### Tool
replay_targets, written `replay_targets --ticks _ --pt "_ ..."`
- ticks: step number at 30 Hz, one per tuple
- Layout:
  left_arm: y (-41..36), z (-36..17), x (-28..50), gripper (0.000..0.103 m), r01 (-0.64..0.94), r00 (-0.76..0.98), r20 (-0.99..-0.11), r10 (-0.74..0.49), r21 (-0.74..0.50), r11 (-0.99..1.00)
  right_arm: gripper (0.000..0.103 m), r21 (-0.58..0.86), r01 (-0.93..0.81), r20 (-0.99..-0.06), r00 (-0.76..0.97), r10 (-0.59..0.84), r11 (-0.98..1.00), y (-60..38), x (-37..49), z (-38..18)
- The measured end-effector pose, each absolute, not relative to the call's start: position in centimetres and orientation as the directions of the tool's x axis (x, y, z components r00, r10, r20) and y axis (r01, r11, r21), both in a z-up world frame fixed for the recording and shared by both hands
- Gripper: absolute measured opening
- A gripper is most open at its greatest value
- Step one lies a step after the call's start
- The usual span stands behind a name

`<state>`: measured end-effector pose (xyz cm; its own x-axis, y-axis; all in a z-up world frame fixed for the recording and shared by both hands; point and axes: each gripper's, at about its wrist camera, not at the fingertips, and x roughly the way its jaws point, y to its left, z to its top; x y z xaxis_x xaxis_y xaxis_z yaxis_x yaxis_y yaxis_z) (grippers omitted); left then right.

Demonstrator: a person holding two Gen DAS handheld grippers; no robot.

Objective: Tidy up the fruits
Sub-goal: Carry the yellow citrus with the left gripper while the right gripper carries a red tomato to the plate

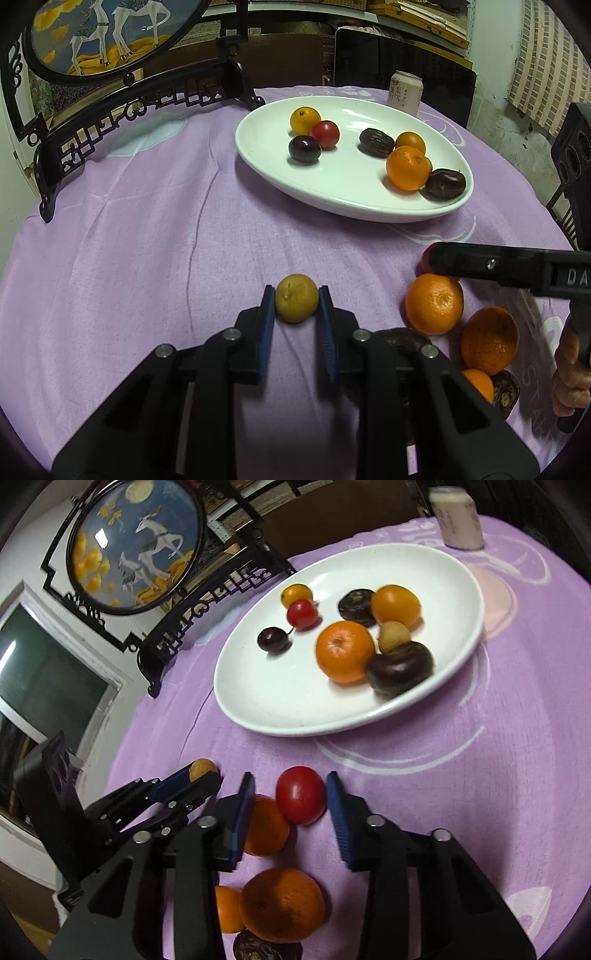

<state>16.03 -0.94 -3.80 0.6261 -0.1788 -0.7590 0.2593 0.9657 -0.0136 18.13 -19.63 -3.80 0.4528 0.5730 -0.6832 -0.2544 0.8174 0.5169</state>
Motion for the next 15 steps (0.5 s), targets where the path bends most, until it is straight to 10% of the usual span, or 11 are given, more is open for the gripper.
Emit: replay_targets --ticks 15 --pt "-0.8 -3.2 15.7 0.024 0.249 0.646 -0.741 -0.183 -0.022 0.968 0.027 0.395 -0.319 -0.691 0.515 0.507 0.862 -19.8 16.4 -2.8"
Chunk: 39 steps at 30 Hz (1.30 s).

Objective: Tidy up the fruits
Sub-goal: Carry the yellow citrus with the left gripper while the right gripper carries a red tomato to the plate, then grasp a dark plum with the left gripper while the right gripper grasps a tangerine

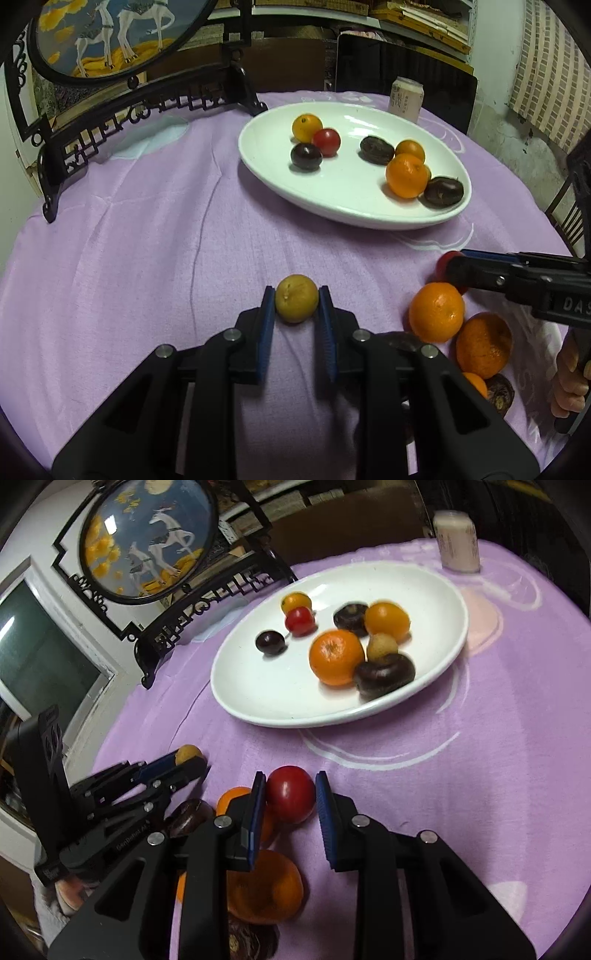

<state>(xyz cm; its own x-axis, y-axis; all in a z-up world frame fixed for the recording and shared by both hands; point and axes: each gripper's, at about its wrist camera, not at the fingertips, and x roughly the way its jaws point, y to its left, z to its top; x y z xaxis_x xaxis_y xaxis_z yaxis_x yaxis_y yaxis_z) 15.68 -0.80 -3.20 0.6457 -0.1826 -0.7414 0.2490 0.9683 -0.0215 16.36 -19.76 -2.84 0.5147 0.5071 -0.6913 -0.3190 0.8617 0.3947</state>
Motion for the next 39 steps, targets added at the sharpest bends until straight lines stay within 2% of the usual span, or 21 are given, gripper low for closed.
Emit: replay_targets --ticks 7,13,14,16,17,18,24,39 --pt "-1.8 0.3 16.3 0.024 0.271 0.684 -0.693 -0.228 -0.049 0.961 0.028 0.362 -0.343 -0.609 0.616 0.499 0.867 -21.2 15.3 1.3" --pt "-4.4 1.4 19.6 0.024 0.278 0.694 -0.684 -0.226 -0.036 0.96 0.028 0.378 -0.312 -0.613 0.622 0.488 0.872 -21.3 19.1 1.6" --pt "-4.7 1.2 20.1 0.028 0.27 0.692 -0.687 -0.221 -0.037 0.962 0.029 0.387 -0.315 -0.614 0.613 0.497 0.867 -21.1 19.5 1.3" --pt "-4.9 0.9 20.9 0.056 0.247 0.699 -0.684 -0.206 -0.039 0.968 0.036 0.403 -0.296 -0.62 0.607 0.497 0.866 -21.0 20.4 0.5" --pt "-4.8 0.7 20.9 0.056 0.244 0.705 -0.679 -0.203 -0.037 0.969 0.049 0.398 -0.286 -0.63 0.606 0.486 0.872 -21.0 20.5 0.4" --pt "-4.8 0.6 20.9 0.056 0.247 0.703 -0.681 -0.203 -0.034 0.968 0.053 0.392 -0.285 -0.628 0.611 0.481 0.875 -21.3 20.4 0.2" --pt "-3.0 0.4 20.8 0.056 0.214 0.691 -0.694 -0.203 -0.072 0.974 0.054 0.405 -0.294 -0.592 0.637 0.494 0.865 -22.6 19.1 1.0" --pt "-0.2 -0.9 14.3 0.065 0.212 0.671 -0.718 -0.186 -0.055 0.976 0.056 0.405 -0.341 -0.63 0.568 0.53 0.848 -21.7 14.1 -0.3"
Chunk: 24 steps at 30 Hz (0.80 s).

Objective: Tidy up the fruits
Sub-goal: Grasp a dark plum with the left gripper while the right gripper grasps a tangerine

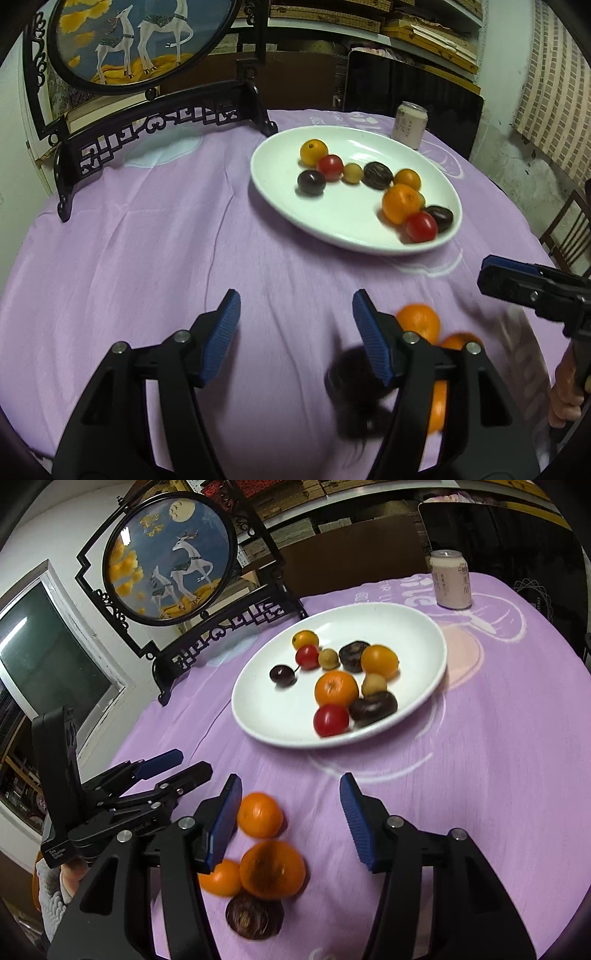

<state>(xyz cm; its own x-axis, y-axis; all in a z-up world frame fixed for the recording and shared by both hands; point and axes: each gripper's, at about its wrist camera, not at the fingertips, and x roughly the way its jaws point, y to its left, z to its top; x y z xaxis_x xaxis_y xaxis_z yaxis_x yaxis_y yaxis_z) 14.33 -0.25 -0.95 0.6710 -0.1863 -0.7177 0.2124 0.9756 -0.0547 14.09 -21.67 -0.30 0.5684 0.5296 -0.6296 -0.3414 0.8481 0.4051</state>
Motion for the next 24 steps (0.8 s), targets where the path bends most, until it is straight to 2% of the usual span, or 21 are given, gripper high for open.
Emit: replay_targets --ticks 5,10,16,20,24 --pt "-1.0 -1.4 12.5 0.065 0.265 0.649 -0.732 -0.207 -0.037 0.964 0.058 0.42 -0.326 -0.626 0.572 0.531 0.847 -22.4 13.7 -0.3" --pt "-1.9 -1.6 11.6 0.073 0.294 0.658 -0.724 -0.204 -0.002 0.956 0.058 0.442 -0.301 -0.626 0.571 0.531 0.845 -23.0 14.2 -0.5" --pt "-2.5 -1.2 11.0 0.073 0.337 0.66 -0.71 -0.244 -0.01 0.942 0.058 0.44 -0.298 -0.63 0.569 0.528 0.847 -23.0 14.3 -0.6" --pt "-3.9 -2.2 10.8 0.075 0.356 0.656 -0.727 -0.204 0.06 0.932 0.058 0.44 -0.295 -0.63 0.571 0.526 0.848 -23.2 14.3 -0.6" --pt "-3.8 -2.8 11.1 0.078 0.35 0.648 -0.736 -0.193 0.063 0.935 0.058 0.439 -0.295 -0.63 0.572 0.525 0.849 -23.1 14.2 -0.6"
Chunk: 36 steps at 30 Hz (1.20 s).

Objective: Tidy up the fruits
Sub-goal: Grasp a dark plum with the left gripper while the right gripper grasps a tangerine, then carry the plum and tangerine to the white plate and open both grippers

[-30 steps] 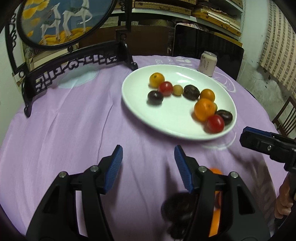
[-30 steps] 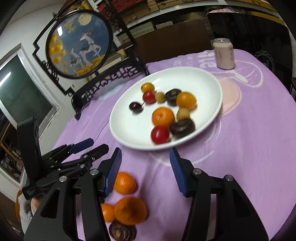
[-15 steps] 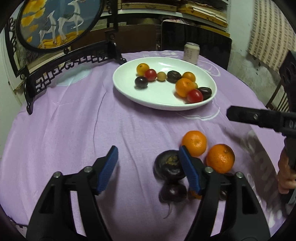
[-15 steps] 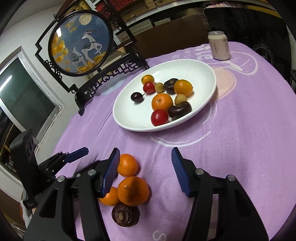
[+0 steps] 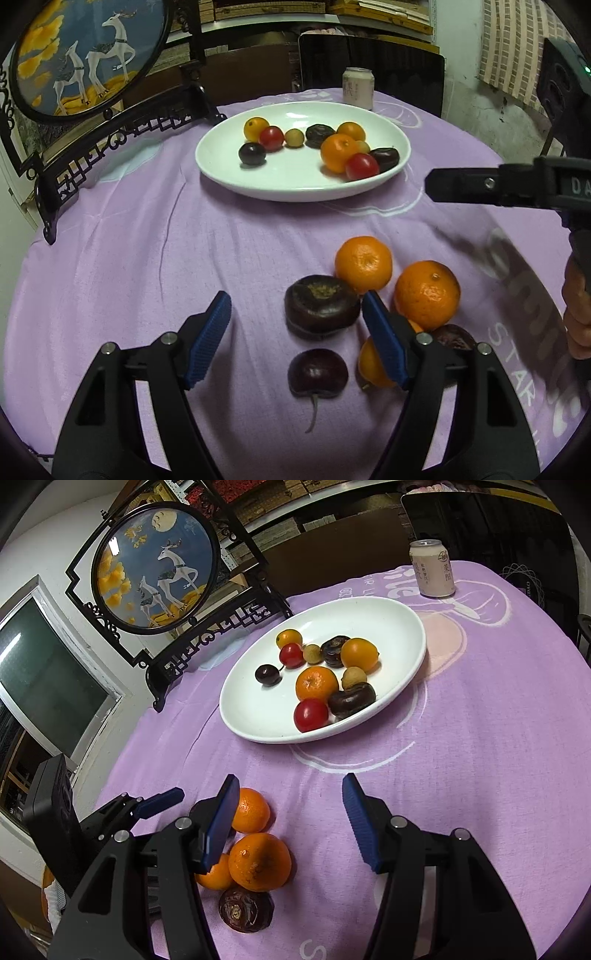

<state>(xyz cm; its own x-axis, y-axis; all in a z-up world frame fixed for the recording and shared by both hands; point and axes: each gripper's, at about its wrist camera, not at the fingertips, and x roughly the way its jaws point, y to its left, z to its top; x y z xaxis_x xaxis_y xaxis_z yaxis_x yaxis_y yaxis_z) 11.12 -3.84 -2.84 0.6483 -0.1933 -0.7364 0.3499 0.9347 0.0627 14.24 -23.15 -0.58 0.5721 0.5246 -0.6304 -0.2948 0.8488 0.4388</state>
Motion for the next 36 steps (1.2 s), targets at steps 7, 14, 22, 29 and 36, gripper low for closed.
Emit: replay_targets --ticks 7,14,22,29,36 --pt "-1.1 -2.8 12.6 0.082 0.229 0.683 -0.726 -0.075 0.115 0.967 0.058 0.434 -0.295 -0.632 0.574 0.521 0.851 -23.2 14.2 -0.6" --pt "-0.9 -3.0 12.9 0.079 0.218 0.679 -0.731 -0.068 0.113 0.969 0.058 0.427 -0.313 -0.637 0.561 0.528 0.848 -22.4 14.0 -0.8" --pt "-1.1 -3.9 13.2 0.067 0.245 0.642 -0.76 -0.096 0.085 0.966 0.058 0.359 -0.367 -0.675 0.534 0.51 0.859 -18.8 13.5 -1.8" --pt "-0.7 -3.9 13.4 0.041 0.255 0.623 -0.769 -0.14 0.031 0.966 0.051 0.269 -0.389 -0.724 0.521 0.452 0.881 -15.4 13.8 -3.1" --pt "-0.7 -3.8 13.3 0.04 0.245 0.632 -0.763 -0.135 0.031 0.969 0.036 0.256 -0.383 -0.717 0.54 0.441 0.887 -16.1 13.7 -3.2"
